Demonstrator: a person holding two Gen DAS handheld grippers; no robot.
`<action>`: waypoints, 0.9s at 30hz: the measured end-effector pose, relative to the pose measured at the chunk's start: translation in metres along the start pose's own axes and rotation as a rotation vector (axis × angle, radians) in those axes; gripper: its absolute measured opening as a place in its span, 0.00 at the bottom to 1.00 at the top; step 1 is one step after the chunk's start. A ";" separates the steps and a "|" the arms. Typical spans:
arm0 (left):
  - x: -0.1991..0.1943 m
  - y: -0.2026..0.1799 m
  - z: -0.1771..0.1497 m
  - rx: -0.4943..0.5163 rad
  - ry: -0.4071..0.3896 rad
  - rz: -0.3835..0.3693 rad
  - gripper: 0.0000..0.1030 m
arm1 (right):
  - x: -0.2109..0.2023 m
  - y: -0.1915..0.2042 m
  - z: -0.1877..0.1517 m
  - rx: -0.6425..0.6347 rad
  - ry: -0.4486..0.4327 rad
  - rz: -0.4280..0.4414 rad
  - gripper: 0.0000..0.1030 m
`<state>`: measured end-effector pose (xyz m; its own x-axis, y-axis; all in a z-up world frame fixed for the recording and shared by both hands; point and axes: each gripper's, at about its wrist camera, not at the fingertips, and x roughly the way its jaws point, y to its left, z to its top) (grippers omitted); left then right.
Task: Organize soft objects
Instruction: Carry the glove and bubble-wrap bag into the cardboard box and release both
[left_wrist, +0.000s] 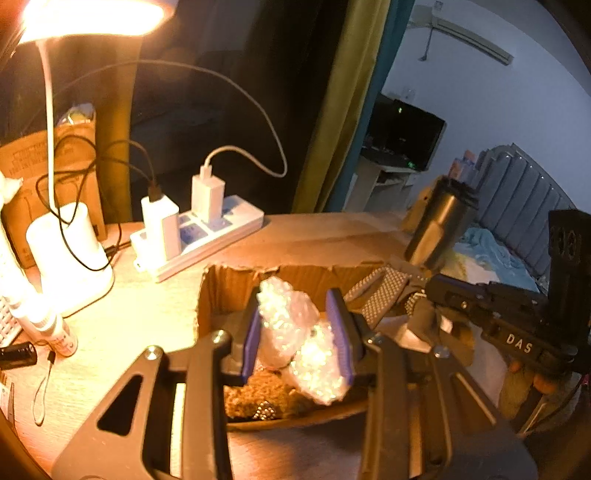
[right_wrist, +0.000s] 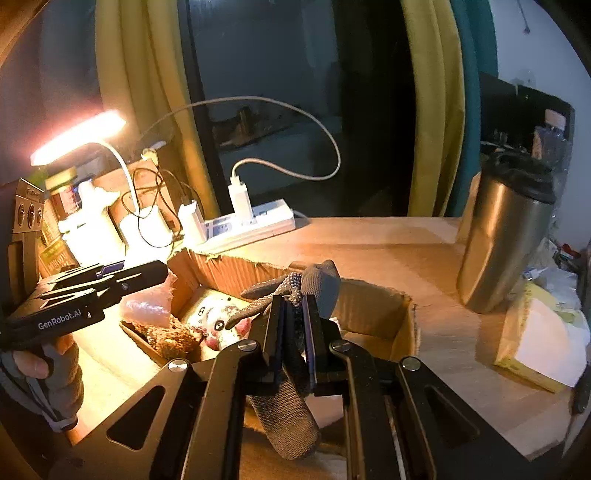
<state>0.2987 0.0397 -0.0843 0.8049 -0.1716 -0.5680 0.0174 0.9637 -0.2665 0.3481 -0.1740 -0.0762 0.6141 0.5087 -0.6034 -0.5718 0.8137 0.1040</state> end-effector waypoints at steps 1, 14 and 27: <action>0.004 0.001 -0.001 0.000 0.006 0.004 0.35 | 0.005 0.000 -0.001 -0.001 0.009 0.003 0.10; 0.037 0.014 -0.016 -0.021 0.089 0.016 0.36 | 0.055 0.001 -0.019 -0.024 0.150 -0.003 0.10; 0.040 0.010 -0.017 -0.009 0.112 0.035 0.50 | 0.049 -0.001 -0.016 0.008 0.150 -0.012 0.25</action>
<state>0.3212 0.0394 -0.1229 0.7335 -0.1599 -0.6606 -0.0157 0.9677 -0.2516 0.3700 -0.1545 -0.1183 0.5322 0.4521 -0.7158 -0.5608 0.8217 0.1020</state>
